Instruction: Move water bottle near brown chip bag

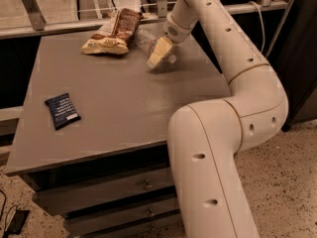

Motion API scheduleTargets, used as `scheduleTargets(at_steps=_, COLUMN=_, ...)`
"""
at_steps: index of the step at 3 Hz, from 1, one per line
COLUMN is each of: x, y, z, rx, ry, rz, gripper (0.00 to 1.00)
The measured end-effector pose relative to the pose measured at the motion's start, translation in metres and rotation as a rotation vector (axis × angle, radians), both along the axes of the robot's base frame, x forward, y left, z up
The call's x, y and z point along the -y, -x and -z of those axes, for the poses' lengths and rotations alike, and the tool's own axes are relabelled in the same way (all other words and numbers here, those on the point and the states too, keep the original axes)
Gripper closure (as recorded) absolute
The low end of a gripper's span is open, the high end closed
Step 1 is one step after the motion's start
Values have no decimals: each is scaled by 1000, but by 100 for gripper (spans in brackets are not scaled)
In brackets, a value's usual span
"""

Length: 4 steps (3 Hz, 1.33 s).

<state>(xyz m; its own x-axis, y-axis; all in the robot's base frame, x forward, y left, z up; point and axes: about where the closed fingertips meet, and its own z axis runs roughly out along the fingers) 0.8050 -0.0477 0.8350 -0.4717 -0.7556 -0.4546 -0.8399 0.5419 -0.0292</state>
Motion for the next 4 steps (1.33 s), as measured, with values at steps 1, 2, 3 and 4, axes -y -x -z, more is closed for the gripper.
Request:
scheduleTargets(at_steps=1, x=-1, y=0, z=1, rx=1, ry=-13, rz=-9, gripper=0)
scheduleTargets(at_steps=2, x=11, y=-1, z=-18, rx=48, ry=-24, rz=-7, gripper=0)
scheduleTargets(at_steps=3, x=33, y=-1, z=-49, rx=123, ry=-21, rz=7, gripper=0)
scheduleTargets(at_steps=4, x=55, y=2, z=-81, rx=195, ry=8, rz=26, gripper=0)
